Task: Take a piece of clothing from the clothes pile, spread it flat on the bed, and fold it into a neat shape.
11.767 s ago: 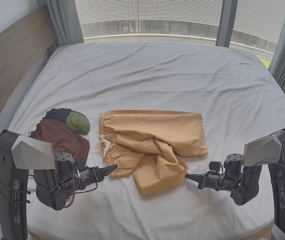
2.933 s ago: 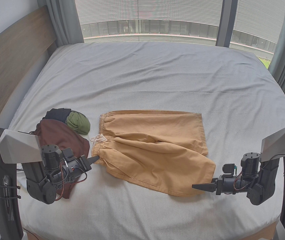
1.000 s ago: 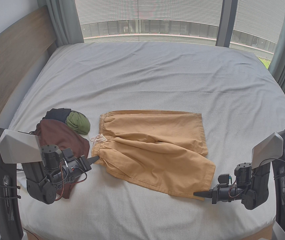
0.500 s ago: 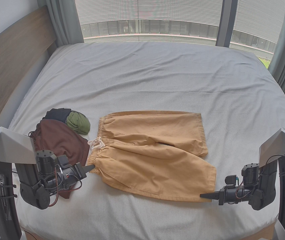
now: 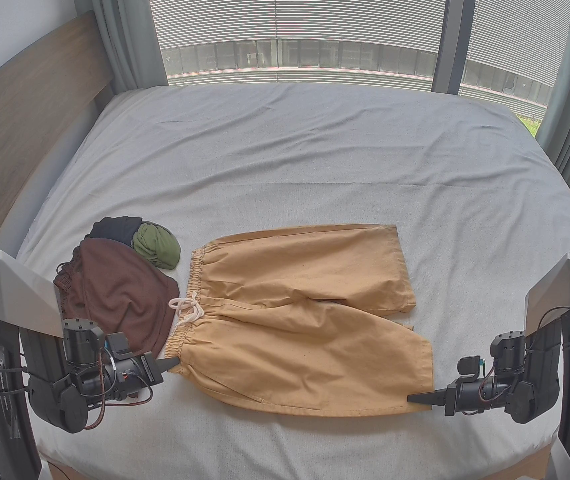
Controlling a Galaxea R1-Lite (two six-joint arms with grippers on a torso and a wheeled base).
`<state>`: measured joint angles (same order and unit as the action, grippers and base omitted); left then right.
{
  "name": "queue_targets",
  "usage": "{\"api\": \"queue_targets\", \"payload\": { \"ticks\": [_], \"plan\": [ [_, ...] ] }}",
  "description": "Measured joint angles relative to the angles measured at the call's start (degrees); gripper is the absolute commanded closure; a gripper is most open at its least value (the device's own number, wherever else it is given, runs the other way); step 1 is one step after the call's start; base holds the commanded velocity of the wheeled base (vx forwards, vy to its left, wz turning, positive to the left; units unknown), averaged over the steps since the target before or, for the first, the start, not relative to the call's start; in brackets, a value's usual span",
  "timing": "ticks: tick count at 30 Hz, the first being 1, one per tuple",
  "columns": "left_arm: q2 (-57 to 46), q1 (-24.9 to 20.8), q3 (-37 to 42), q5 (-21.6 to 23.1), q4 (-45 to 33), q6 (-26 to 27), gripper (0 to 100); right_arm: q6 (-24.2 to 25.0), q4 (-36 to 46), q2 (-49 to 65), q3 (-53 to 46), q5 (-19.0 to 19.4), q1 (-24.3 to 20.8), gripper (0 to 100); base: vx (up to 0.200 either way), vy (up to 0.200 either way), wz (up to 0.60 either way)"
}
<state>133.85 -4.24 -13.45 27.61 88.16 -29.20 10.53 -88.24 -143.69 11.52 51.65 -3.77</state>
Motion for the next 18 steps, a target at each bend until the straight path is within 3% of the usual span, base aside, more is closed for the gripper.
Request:
{"api": "queue_targets", "payload": {
  "ticks": [6, 18],
  "plan": [
    [1.6, 0.04, 0.8, -0.02, 0.3, 2.86, 100, -0.11, 0.0, 0.06, -1.19, -0.06, 0.13, 100, 0.0, 0.0, 0.0],
    [2.54, 0.22, 0.39, 0.09, 0.33, 2.84, 100, -1.21, 0.0, 0.09, -1.9, -0.09, 0.3, 100, 0.0, 0.0, 0.0]
  ]
}}
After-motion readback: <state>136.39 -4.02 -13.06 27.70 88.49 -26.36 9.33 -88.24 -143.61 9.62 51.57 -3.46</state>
